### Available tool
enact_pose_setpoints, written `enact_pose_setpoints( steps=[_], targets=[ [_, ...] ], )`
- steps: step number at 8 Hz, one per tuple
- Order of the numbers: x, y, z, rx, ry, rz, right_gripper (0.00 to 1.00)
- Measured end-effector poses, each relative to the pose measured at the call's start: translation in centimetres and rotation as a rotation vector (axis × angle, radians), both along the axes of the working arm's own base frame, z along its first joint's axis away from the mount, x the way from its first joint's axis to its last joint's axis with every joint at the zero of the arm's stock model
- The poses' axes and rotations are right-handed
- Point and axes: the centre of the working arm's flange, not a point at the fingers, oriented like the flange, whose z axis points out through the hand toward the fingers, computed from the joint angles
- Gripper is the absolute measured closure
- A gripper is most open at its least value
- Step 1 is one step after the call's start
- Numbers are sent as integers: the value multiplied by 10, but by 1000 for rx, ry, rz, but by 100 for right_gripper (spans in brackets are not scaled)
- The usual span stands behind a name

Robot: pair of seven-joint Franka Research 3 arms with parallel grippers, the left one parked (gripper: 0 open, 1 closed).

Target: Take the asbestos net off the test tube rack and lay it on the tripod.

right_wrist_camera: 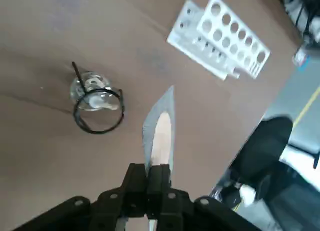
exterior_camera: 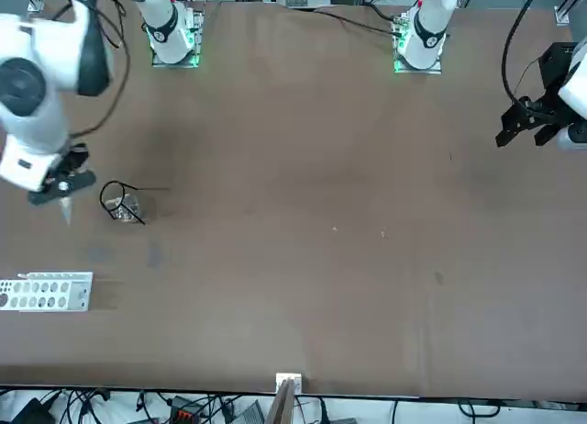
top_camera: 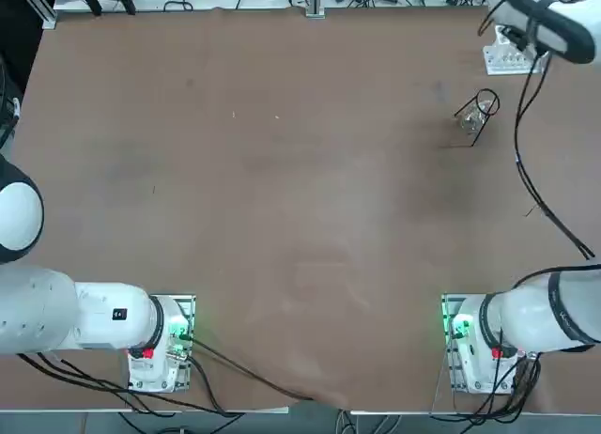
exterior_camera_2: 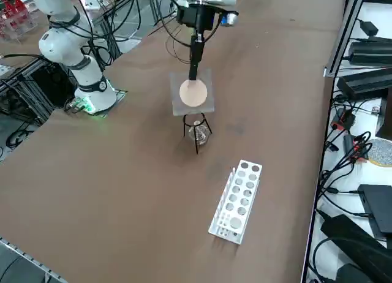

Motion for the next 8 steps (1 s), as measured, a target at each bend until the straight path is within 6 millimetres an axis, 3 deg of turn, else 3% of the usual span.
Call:
enact_pose_setpoints(
  steps=[6, 8],
  targets=[
    [-8, 77, -120, -362, -143, -307, 99],
    [-10, 84, -153, -458, -196, -351, 99]
  ],
)
